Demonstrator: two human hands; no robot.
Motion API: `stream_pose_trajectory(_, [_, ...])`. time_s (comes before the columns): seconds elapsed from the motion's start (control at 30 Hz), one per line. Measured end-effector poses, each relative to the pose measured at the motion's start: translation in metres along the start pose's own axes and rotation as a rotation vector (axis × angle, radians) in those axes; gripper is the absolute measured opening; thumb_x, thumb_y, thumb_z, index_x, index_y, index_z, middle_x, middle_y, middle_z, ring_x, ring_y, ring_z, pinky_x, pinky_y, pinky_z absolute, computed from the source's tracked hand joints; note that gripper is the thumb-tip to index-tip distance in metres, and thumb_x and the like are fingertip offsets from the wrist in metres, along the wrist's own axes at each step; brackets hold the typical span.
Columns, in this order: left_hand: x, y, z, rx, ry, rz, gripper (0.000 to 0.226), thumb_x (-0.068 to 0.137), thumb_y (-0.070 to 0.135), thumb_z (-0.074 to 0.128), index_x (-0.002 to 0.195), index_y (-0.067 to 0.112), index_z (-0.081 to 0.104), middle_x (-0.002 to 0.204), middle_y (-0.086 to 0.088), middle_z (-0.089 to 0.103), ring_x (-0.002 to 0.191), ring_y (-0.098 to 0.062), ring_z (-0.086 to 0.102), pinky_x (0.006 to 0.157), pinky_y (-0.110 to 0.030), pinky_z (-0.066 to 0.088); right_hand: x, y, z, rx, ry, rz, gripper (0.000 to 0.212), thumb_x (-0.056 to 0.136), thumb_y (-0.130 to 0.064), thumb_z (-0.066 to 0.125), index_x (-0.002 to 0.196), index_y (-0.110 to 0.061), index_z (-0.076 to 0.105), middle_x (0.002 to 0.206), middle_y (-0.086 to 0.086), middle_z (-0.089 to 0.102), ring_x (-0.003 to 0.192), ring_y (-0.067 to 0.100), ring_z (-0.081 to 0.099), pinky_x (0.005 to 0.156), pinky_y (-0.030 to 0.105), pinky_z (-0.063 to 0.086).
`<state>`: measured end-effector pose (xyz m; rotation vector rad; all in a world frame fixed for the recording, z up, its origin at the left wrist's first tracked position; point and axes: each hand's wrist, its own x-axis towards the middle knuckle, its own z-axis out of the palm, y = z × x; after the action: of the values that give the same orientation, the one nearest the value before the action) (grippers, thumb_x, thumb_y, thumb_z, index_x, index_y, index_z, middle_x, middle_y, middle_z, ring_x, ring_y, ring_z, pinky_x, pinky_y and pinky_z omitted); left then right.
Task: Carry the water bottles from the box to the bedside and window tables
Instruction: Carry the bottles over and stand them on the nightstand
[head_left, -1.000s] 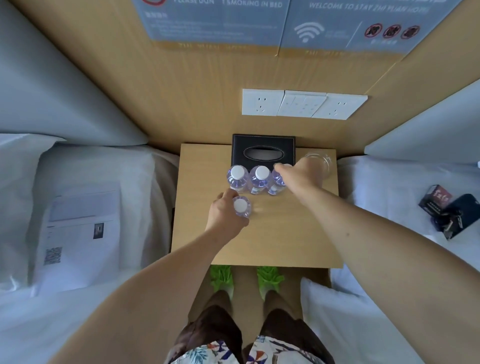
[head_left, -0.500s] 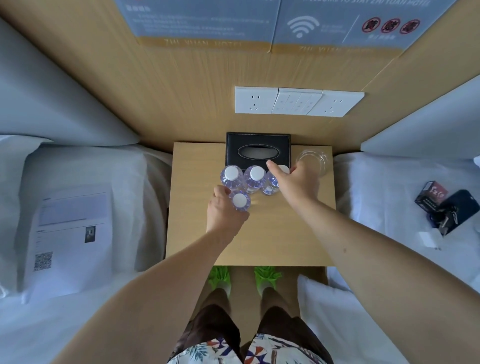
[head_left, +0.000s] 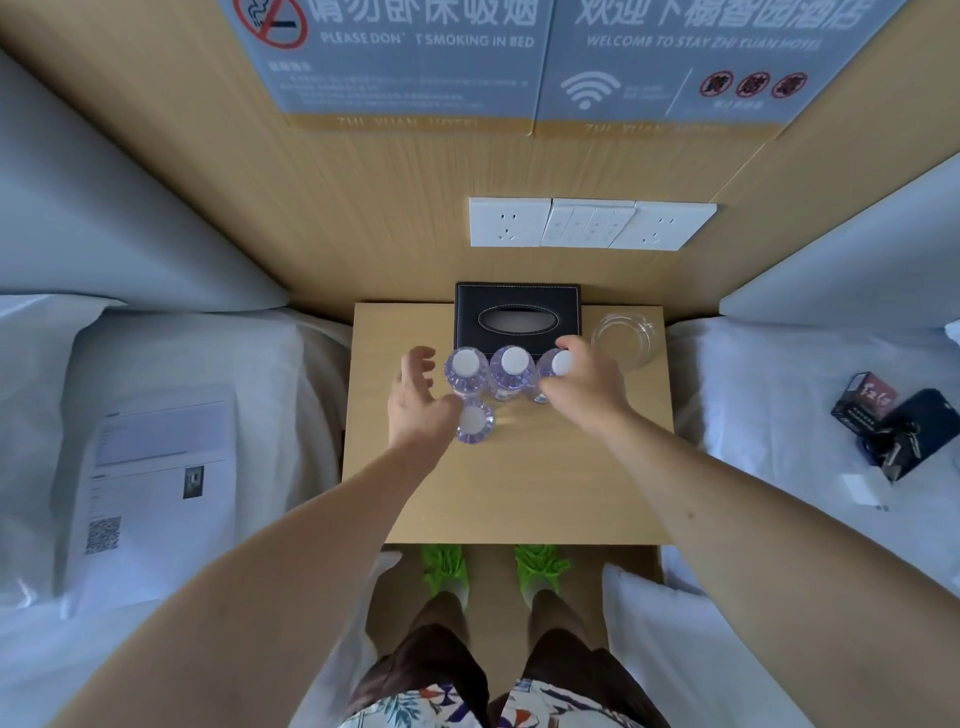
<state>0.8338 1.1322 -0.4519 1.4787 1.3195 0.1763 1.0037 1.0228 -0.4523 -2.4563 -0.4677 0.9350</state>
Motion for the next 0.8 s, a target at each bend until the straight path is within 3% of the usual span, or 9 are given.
stream_pose_trajectory(0.1, [0.010,0.017,0.001,-0.041,0.028,-0.015,0.055,0.072,0.012,0.052,0.121,0.035,0.057,0.125,0.004,0.058,0.111,-0.021,0.059,0.086,-0.034,0.053,0.004,0.005,0.001,0.009,-0.024,-0.027,0.062,0.083,-0.010,0.067,0.142,-0.020,0.052,0.128,0.009,0.062,0.095,0.023,0.055,0.075,0.027,0.044])
stream_pose_trajectory(0.27, [0.023,0.021,0.006,0.175,-0.228,0.016,0.063,0.083,0.011,0.075,0.137,0.039,0.055,0.123,0.003,0.056,0.106,-0.019,0.057,0.087,-0.031,0.051,0.006,0.011,0.001,0.077,0.001,-0.074,0.061,0.082,-0.011,0.077,0.139,-0.016,0.057,0.124,0.010,0.066,0.095,0.019,0.056,0.077,0.025,0.043])
stream_pose_trajectory(0.4, [0.028,0.025,0.009,0.223,-0.141,0.067,0.040,0.088,0.012,0.072,0.124,0.027,0.066,0.107,0.003,0.063,0.095,-0.019,0.057,0.082,-0.029,0.051,0.007,0.014,0.000,0.113,0.020,-0.090,0.059,0.080,-0.013,0.082,0.136,-0.015,0.061,0.121,0.008,0.069,0.094,0.017,0.057,0.079,0.024,0.042])
stream_pose_trajectory(0.53, [0.030,0.022,0.013,0.210,-0.118,0.072,0.036,0.088,0.014,0.073,0.121,0.027,0.067,0.095,0.012,0.059,0.091,-0.016,0.057,0.076,-0.026,0.047,0.006,0.016,0.001,0.143,0.049,-0.089,0.056,0.081,-0.013,0.081,0.134,-0.014,0.063,0.117,0.008,0.070,0.091,0.015,0.058,0.078,0.022,0.041])
stream_pose_trajectory(0.8, [0.030,0.022,0.022,0.196,-0.116,0.056,0.038,0.087,0.017,0.075,0.122,0.029,0.067,0.104,0.007,0.061,0.093,-0.017,0.058,0.078,-0.026,0.047,0.005,0.020,-0.006,0.150,0.069,-0.070,0.055,0.081,-0.015,0.082,0.133,-0.015,0.064,0.118,0.008,0.071,0.098,0.020,0.062,0.079,0.024,0.043])
